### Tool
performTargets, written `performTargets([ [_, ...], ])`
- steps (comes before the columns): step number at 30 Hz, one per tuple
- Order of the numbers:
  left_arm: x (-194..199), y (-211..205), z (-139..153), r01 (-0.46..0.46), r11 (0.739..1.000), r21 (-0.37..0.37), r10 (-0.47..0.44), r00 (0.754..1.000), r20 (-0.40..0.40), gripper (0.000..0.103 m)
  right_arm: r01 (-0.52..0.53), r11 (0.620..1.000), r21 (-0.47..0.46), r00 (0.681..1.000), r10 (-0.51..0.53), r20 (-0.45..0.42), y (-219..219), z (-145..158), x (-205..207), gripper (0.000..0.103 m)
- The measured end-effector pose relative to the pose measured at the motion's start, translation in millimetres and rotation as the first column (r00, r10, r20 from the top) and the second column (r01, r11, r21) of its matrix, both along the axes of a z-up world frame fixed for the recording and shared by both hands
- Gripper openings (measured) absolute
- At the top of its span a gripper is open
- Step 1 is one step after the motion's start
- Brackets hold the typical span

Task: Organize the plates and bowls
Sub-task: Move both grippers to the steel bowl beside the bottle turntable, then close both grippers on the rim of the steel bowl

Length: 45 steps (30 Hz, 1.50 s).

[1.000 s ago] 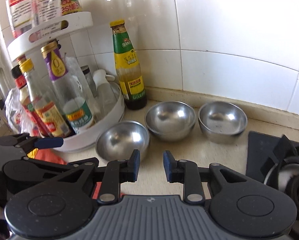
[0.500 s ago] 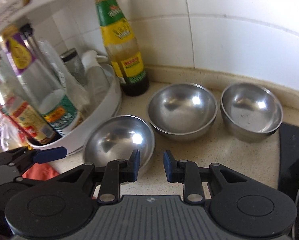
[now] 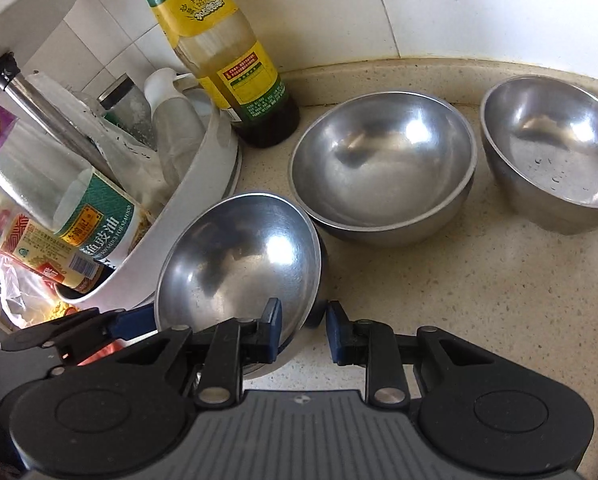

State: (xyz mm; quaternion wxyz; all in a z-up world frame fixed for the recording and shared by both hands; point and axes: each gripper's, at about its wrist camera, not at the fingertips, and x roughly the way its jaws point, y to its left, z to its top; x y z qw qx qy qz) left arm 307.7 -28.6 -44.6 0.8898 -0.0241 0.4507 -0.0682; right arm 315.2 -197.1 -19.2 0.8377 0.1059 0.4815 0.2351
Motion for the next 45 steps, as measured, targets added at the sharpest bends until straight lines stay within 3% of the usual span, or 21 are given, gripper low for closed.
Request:
performTargets([
  [5,-7.6,-3.7,1.9,0.046,0.999,-0.016,-0.046,0.999,-0.018,0.063,0.004,1.000,-0.010,1.000,-0.004,-0.021,-14.3,3.4,-16.1,0.027],
  [12,-28.8,-29.5,6.7,0.149,0.989,-0.023,-0.150,0.988,-0.025,0.068,0.051,0.998,-0.020,0.998,-0.052,-0.045,-46.7,7.4,-46.1,0.027],
  [19,-33.8,-49.1,-6.0,0.216,0.976,-0.030,-0.217,0.975,-0.040,0.068,0.114,0.993,-0.007,0.991,-0.114,-0.073,-68.8,0.1,-54.9,0.027],
  [31,-30.0,-25.9,15.4,0.153,0.988,-0.018,-0.152,0.988,0.032,0.074,0.174,0.985,0.023,0.985,-0.174,0.001,-91.6,27.0,-51.0,0.027],
  [39,-5.0,-27.6,32.9,0.143,0.990,0.013,-0.143,0.986,0.085,0.075,0.206,0.976,0.066,0.977,-0.208,0.039,-83.5,44.5,-16.8,0.028],
  [45,25.9,-33.6,37.7,0.111,0.994,0.016,-0.112,0.989,0.100,0.079,0.223,0.971,0.085,0.974,-0.224,0.008,-70.1,41.5,17.1,0.028],
])
